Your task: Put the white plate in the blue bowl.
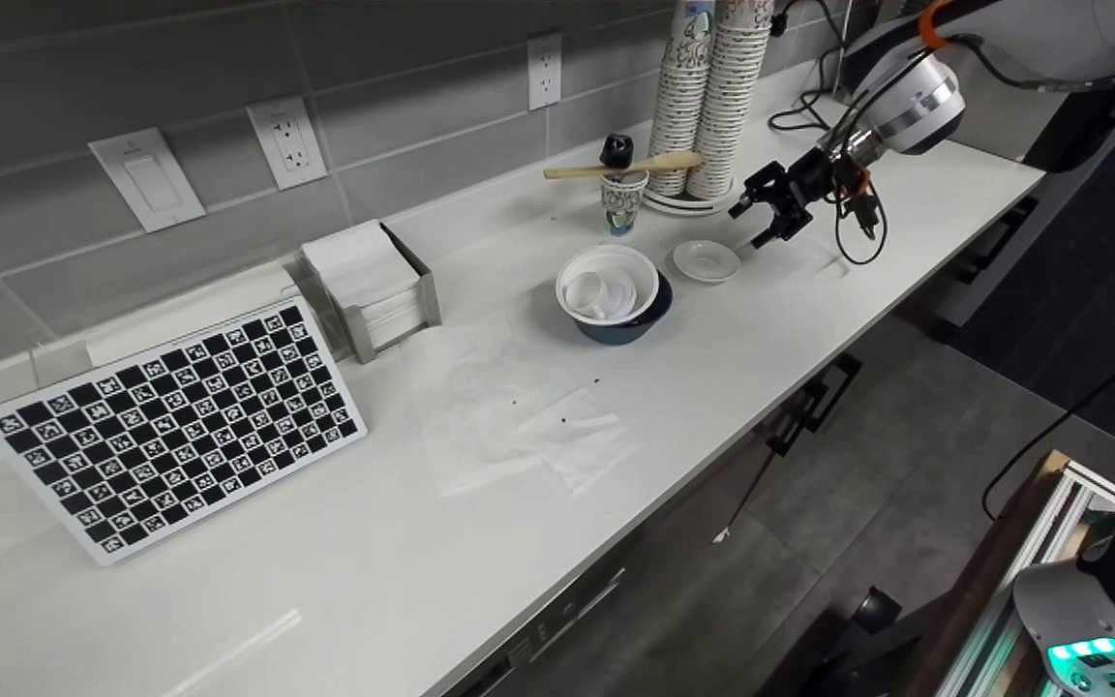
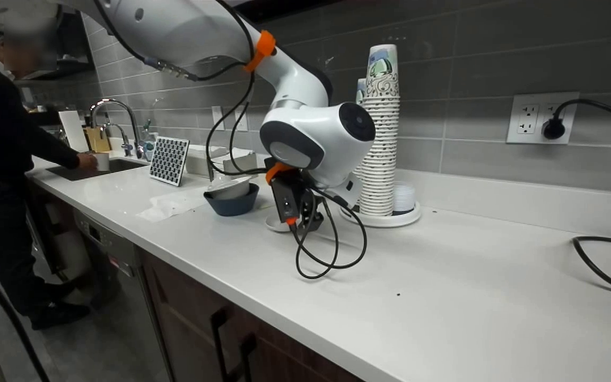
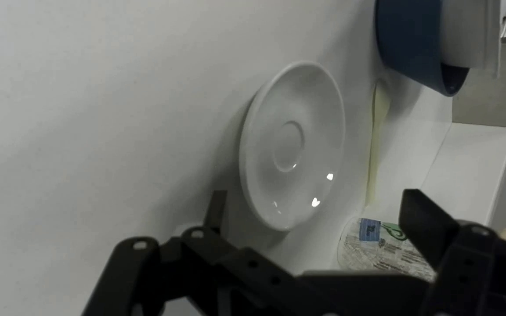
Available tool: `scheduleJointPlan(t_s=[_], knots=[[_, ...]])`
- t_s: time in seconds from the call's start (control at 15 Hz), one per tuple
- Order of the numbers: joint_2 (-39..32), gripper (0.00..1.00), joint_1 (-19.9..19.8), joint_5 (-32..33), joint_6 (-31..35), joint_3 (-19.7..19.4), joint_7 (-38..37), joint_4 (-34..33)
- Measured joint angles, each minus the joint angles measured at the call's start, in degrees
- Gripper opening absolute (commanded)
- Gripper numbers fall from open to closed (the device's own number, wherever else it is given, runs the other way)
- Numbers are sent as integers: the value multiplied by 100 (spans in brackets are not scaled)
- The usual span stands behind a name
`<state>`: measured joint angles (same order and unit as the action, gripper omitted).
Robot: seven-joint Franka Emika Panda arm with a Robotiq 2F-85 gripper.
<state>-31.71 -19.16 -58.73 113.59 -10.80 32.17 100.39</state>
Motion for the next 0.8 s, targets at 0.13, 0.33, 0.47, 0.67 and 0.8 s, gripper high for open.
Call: scheduleJointPlan(t_s=[0.13, 0.33, 0.47, 0.67, 0.8], knots=[[-182, 100, -7, 9, -1, 24, -203, -229], [-420, 100, -72, 9, -35, 54, -391, -507], [-600, 100, -179, 9, -253, 143, -427, -698], [-890, 90, -339, 9, -694, 260, -490, -1014], [-1057, 72, -405, 9, -914, 289, -501, -1204]])
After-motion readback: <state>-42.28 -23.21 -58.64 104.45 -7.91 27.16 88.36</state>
